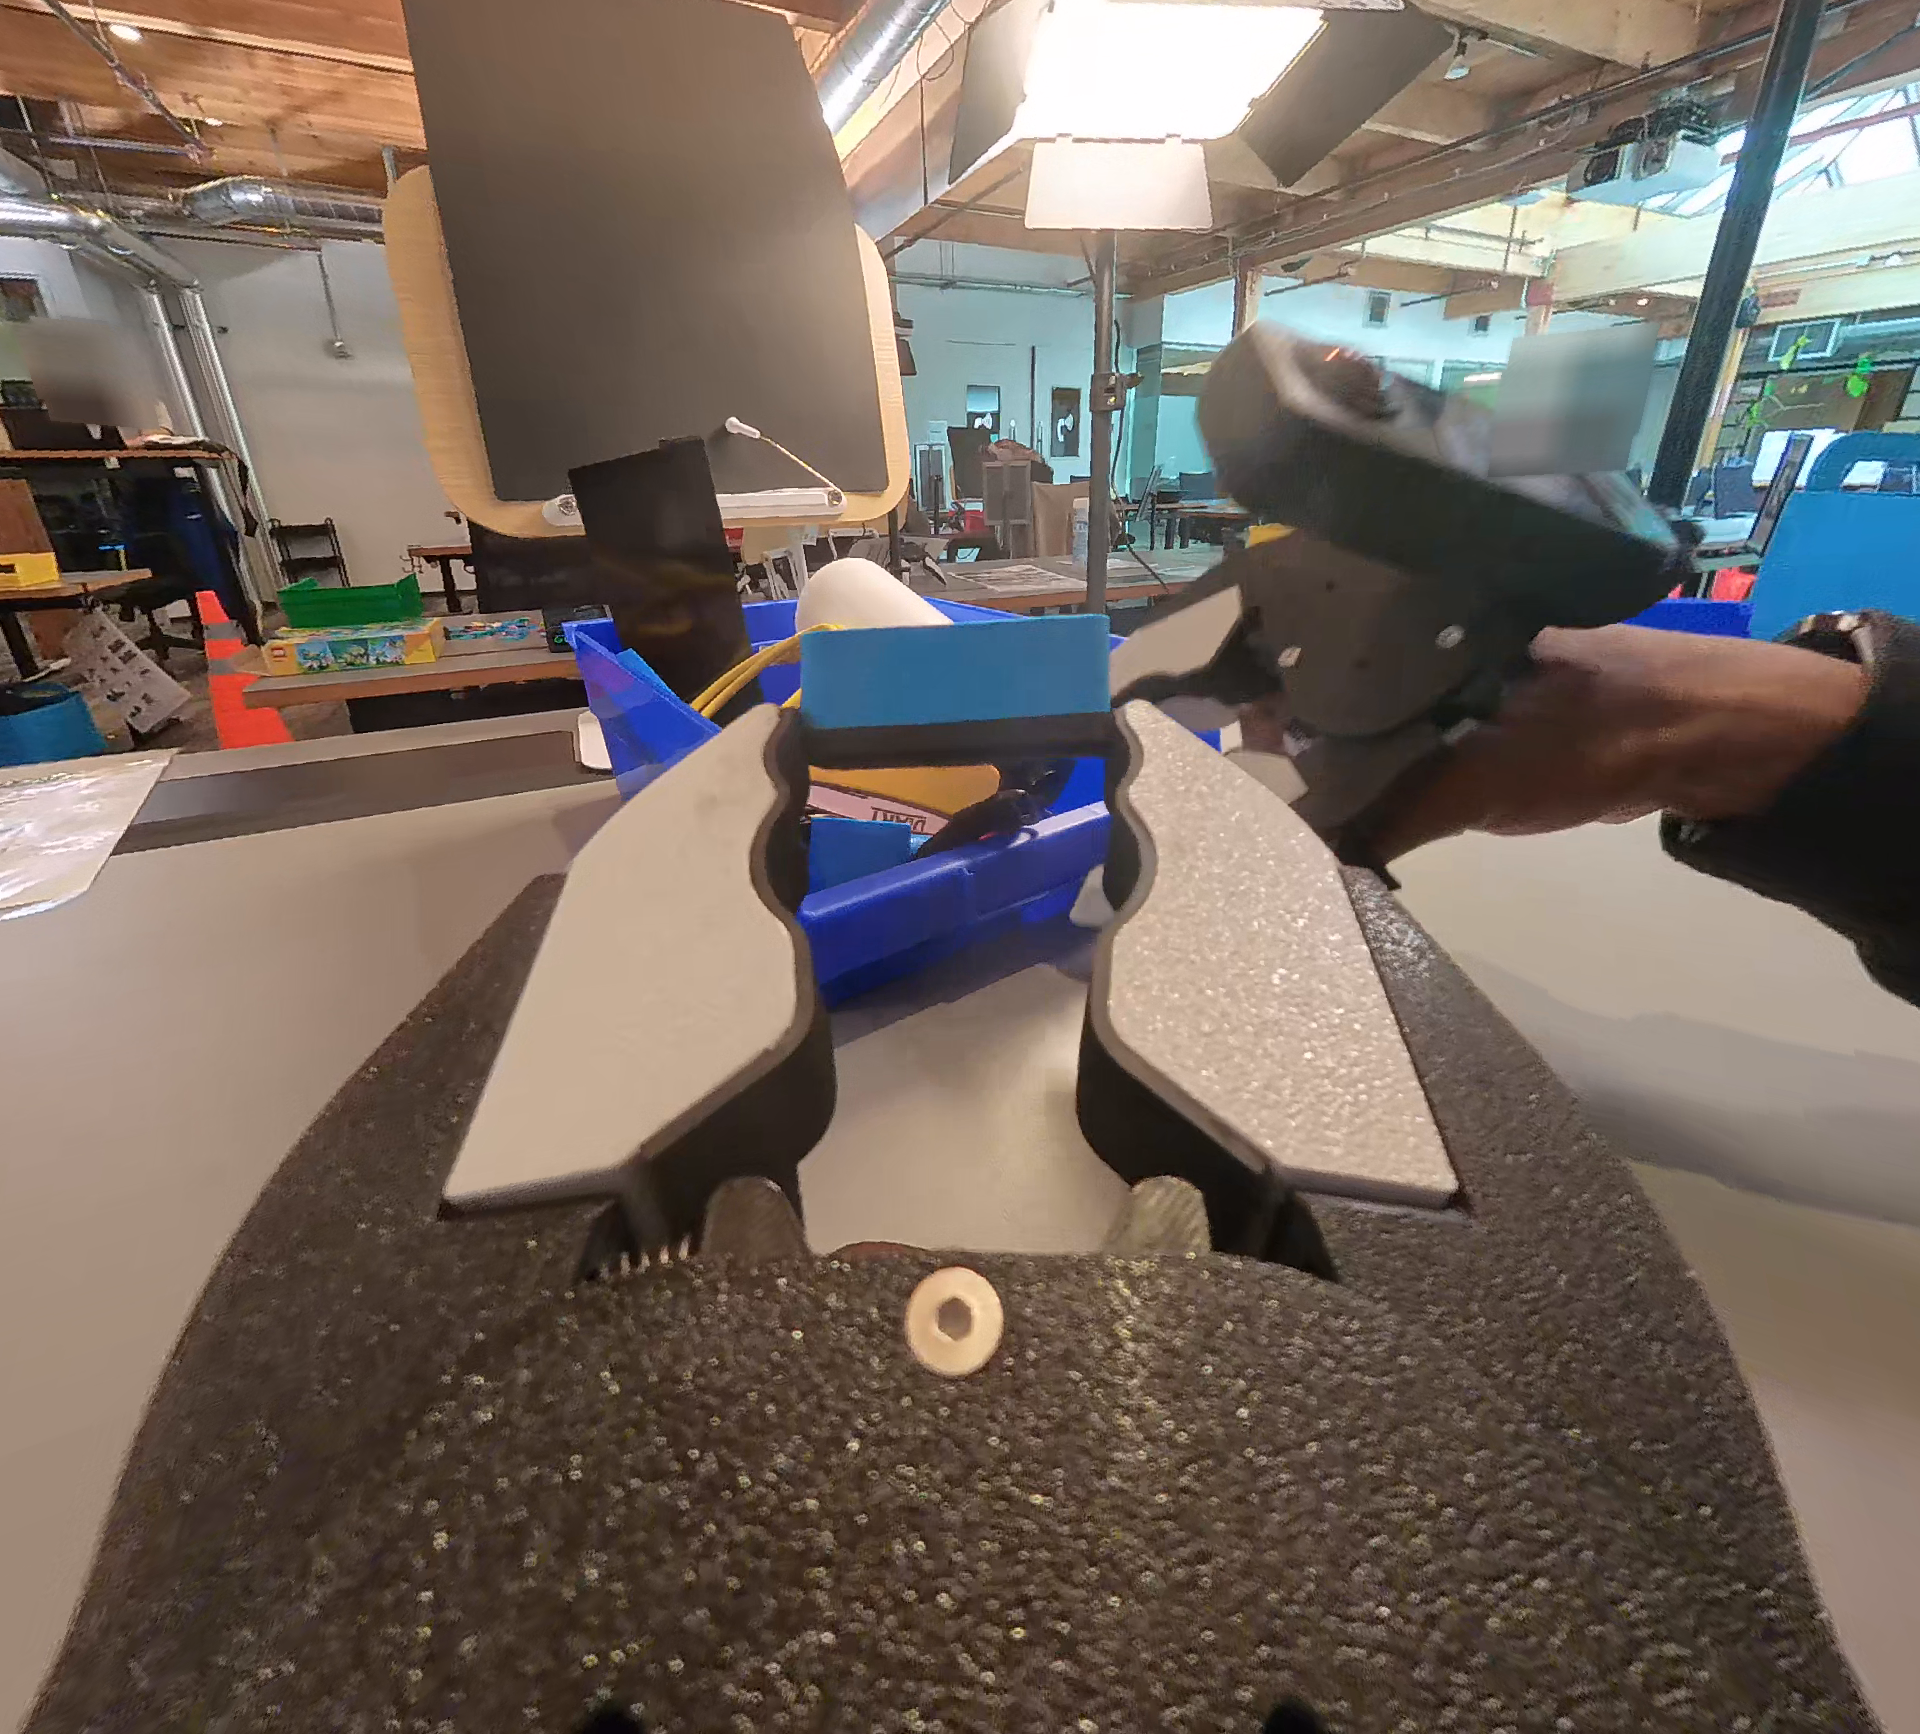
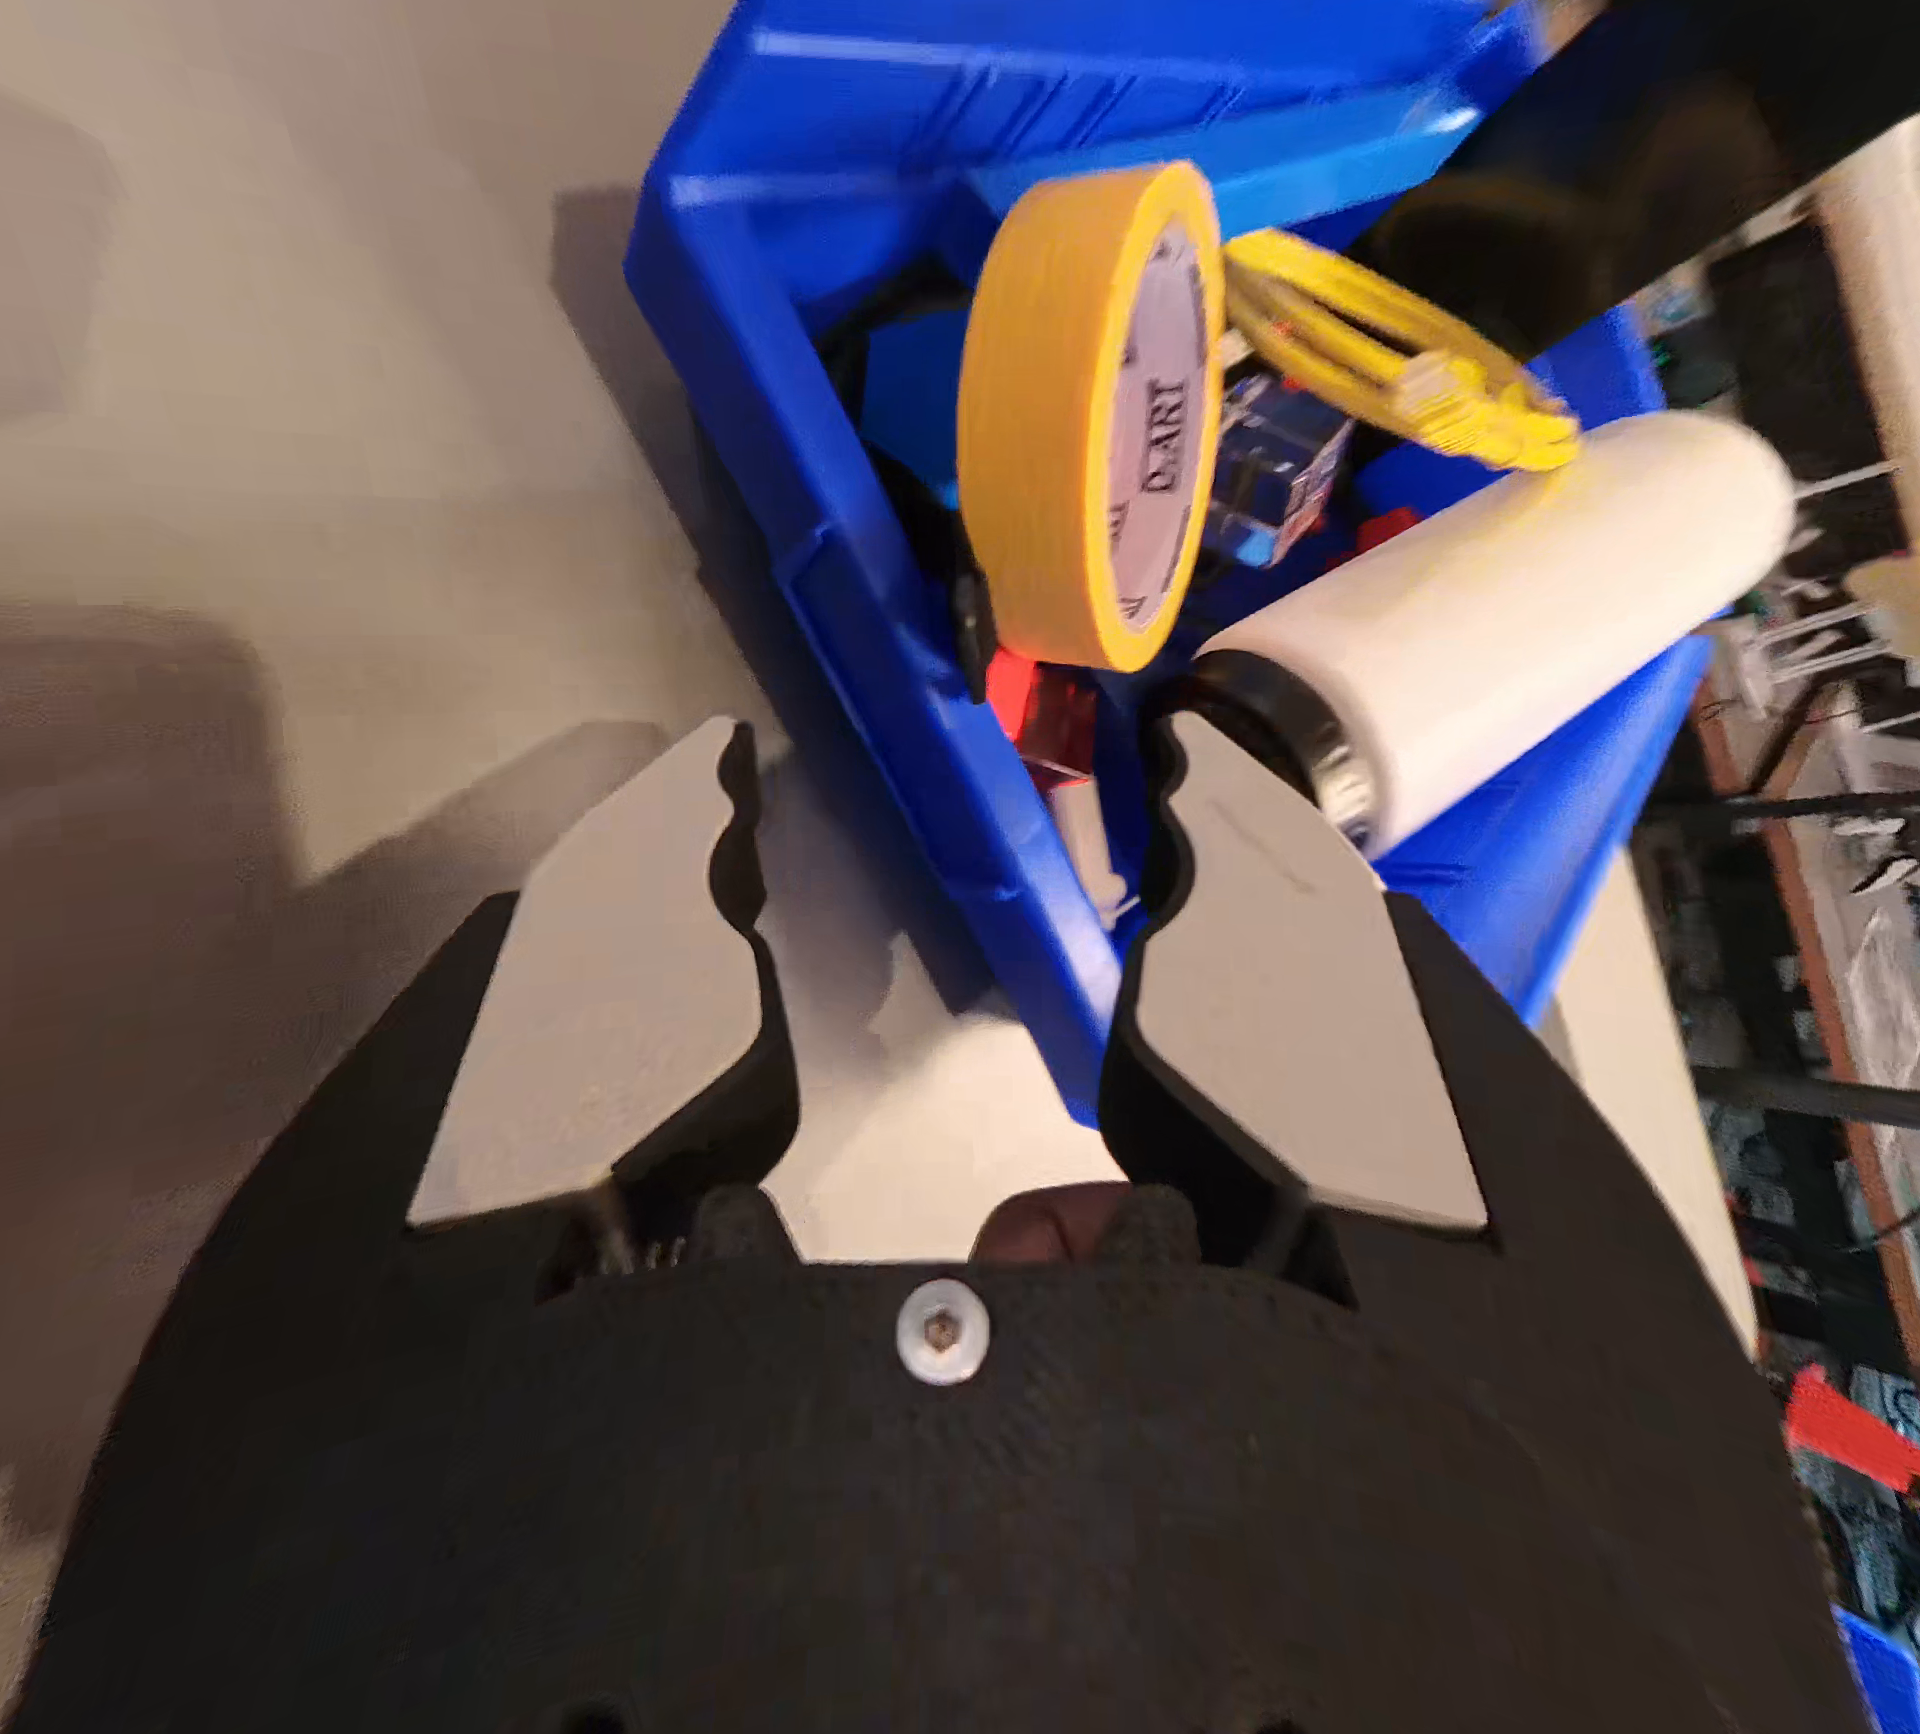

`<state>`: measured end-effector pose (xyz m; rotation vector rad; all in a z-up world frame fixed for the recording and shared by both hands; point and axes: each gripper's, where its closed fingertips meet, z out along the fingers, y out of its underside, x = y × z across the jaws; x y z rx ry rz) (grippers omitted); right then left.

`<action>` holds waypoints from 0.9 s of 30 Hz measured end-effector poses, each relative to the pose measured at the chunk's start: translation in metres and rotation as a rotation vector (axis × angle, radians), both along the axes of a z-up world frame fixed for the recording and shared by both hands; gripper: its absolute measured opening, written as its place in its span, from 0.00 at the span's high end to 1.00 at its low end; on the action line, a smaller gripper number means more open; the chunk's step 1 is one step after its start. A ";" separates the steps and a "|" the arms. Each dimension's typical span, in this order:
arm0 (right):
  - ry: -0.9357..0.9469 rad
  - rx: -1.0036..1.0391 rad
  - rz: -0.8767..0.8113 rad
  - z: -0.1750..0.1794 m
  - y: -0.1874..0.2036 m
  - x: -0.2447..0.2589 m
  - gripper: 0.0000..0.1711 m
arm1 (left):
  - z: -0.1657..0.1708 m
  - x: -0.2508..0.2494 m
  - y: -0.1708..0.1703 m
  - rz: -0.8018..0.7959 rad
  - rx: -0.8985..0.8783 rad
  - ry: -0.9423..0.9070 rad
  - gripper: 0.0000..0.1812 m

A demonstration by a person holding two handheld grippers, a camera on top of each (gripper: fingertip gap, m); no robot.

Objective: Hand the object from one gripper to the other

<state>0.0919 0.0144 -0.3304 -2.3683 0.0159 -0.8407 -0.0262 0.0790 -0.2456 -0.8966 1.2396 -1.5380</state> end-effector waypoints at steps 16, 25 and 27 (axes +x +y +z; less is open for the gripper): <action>-0.024 -0.185 0.017 -0.032 -0.055 -0.050 0.61 | 0.011 -0.017 -0.014 -0.003 0.072 -0.120 0.69; -0.073 -0.067 0.171 -0.029 -0.105 -0.130 0.64 | 0.027 -0.035 -0.028 -0.108 0.052 -0.239 0.69; -0.070 -0.103 0.201 -0.027 -0.117 -0.145 0.68 | 0.029 -0.040 -0.034 -0.153 0.052 -0.255 0.69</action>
